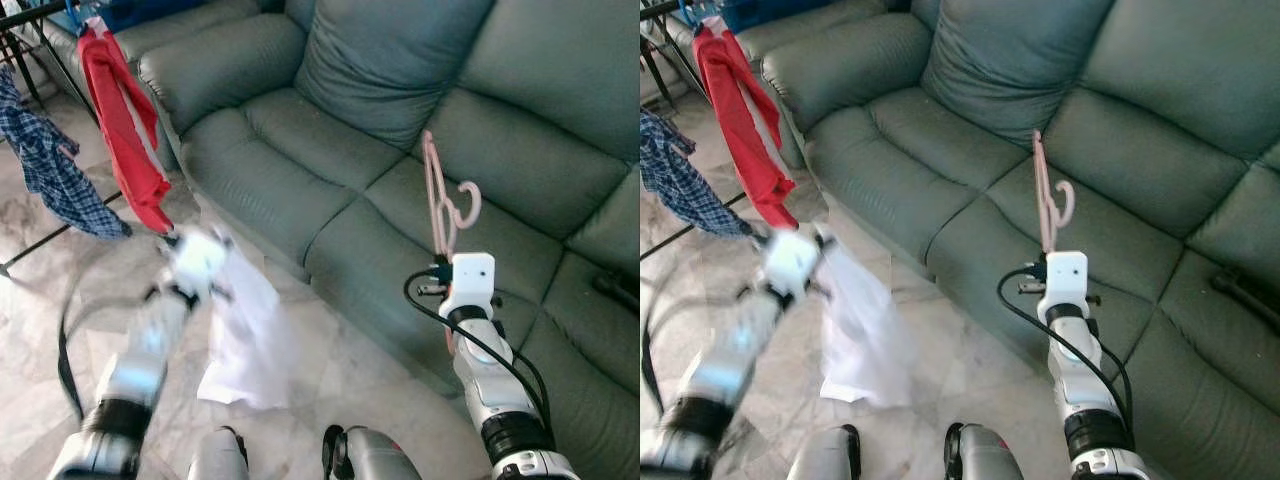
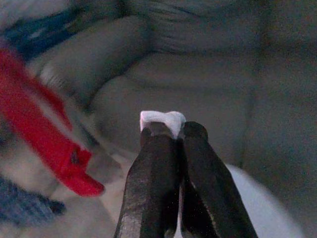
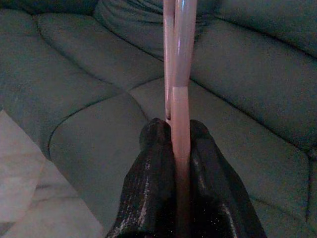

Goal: Hang hanger

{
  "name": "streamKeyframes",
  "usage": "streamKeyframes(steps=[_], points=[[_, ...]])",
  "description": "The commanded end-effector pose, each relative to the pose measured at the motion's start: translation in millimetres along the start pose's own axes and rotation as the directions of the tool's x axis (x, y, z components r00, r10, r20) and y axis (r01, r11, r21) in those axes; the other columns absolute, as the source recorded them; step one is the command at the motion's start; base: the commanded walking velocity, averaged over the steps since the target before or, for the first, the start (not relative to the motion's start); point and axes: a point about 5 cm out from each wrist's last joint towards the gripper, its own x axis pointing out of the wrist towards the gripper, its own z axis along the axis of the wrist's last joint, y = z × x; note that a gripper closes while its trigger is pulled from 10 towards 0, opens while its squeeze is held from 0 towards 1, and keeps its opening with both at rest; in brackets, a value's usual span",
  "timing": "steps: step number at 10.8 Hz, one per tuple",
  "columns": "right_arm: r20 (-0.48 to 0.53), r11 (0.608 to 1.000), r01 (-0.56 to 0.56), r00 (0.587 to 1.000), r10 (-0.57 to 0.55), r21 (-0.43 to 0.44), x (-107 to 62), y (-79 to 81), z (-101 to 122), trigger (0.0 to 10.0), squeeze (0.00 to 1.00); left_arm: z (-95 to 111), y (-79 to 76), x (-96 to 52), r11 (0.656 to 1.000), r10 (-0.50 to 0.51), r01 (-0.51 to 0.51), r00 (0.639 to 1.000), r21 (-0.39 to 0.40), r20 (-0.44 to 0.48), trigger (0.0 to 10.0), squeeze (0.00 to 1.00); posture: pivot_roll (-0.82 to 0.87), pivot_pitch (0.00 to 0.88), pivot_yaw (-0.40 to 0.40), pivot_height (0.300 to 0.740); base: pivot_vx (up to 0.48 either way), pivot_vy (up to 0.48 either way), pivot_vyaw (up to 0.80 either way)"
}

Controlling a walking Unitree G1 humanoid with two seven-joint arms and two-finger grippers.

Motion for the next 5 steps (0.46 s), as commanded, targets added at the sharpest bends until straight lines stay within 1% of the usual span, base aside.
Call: streamKeyframes(steps=[1,2,3,4,5], points=[[0.018,1.000,-0.008,1.000,0.008,-0.011,2.7,-1.4,6.6,10.0,0.00,19.2,22.1,11.5,0.961,0.196,-0.185,0.980,-0.206,0.033,10.0,0.00,0.00,0.158,-0.067,0.740,0.000,0.000,0.00],[0.023,1.000,-0.012,1.000,0.012,-0.010,3.2,-1.5,8.6,10.0,0.00,22.7,29.6,15.3,0.926,0.265,-0.250,0.964,-0.282,0.018,10.0,0.00,0.00,0.157,-0.067,0.740,0.000,0.000,0.00],[0.041,0.999,-0.033,0.999,0.034,-0.028,2.7,1.8,10.8,10.0,0.00,36.3,27.9,26.0,0.897,0.202,-0.170,0.979,-0.408,0.036,10.0,0.00,0.00,0.151,-0.064,0.740,0.000,0.000,0.00],[0.041,0.999,-0.038,0.998,0.040,-0.028,2.5,4.6,10.3,10.0,0.00,42.4,-3.2,23.0,0.904,-0.197,0.234,0.971,-0.358,0.138,10.0,0.00,0.00,0.147,-0.060,0.740,0.000,0.000,0.00],[0.045,0.999,-0.043,0.998,0.044,-0.030,2.3,6.0,10.9,10.0,0.00,16.9,-22.0,-2.0,0.822,-0.567,0.565,0.824,-0.073,-0.001,10.0,0.00,-0.01,0.144,-0.053,0.740,0.000,0.000,0.00]])
